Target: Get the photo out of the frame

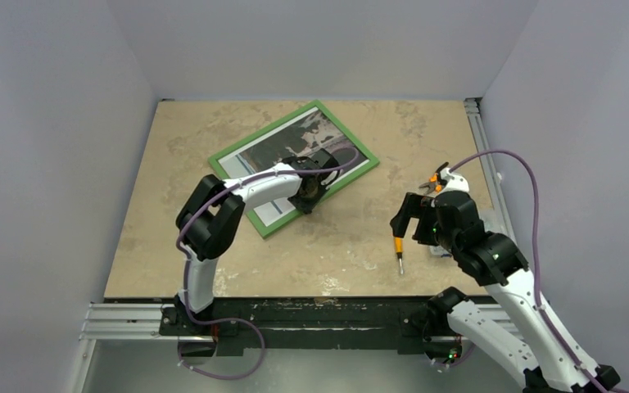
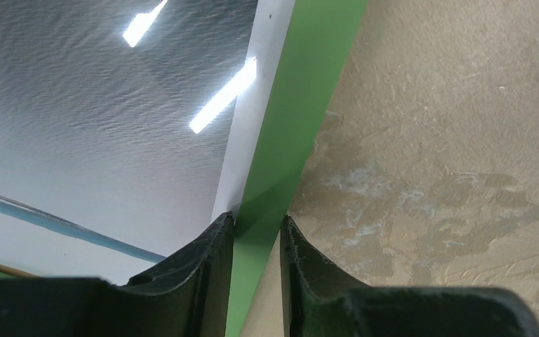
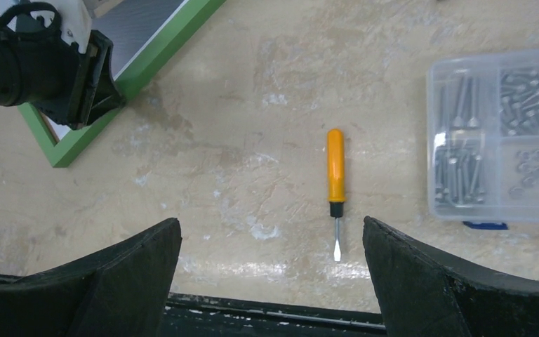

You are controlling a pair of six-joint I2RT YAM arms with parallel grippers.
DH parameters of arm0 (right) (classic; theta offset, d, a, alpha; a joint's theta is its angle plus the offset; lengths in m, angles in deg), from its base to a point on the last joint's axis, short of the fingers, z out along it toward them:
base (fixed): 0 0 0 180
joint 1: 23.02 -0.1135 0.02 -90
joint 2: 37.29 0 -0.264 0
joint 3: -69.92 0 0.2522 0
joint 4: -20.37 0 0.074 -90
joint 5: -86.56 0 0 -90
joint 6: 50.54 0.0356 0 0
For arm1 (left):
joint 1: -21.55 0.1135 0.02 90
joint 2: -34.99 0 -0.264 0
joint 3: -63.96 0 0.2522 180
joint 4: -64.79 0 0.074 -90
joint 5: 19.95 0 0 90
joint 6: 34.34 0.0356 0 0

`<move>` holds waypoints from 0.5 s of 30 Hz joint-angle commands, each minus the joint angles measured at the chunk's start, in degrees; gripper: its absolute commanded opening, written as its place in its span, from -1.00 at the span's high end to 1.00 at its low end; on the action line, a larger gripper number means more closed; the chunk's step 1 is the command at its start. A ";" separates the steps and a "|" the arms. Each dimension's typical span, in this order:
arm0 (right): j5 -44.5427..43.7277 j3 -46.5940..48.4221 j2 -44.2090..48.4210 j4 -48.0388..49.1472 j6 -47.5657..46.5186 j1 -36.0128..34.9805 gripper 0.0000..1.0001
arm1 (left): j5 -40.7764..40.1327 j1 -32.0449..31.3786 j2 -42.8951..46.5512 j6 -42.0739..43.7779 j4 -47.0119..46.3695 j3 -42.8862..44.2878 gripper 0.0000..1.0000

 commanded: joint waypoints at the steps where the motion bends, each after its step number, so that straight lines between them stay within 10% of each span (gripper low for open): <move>1: 7.41 -6.59 0.48 9.43 6.24 -0.14 -0.97 | -0.02 -1.72 3.63 -1.38 3.73 1.75 1.00; 15: 36.83 -26.26 -8.86 47.89 22.72 11.34 -0.97 | 11.26 -1.88 16.24 -7.44 8.23 -3.49 1.00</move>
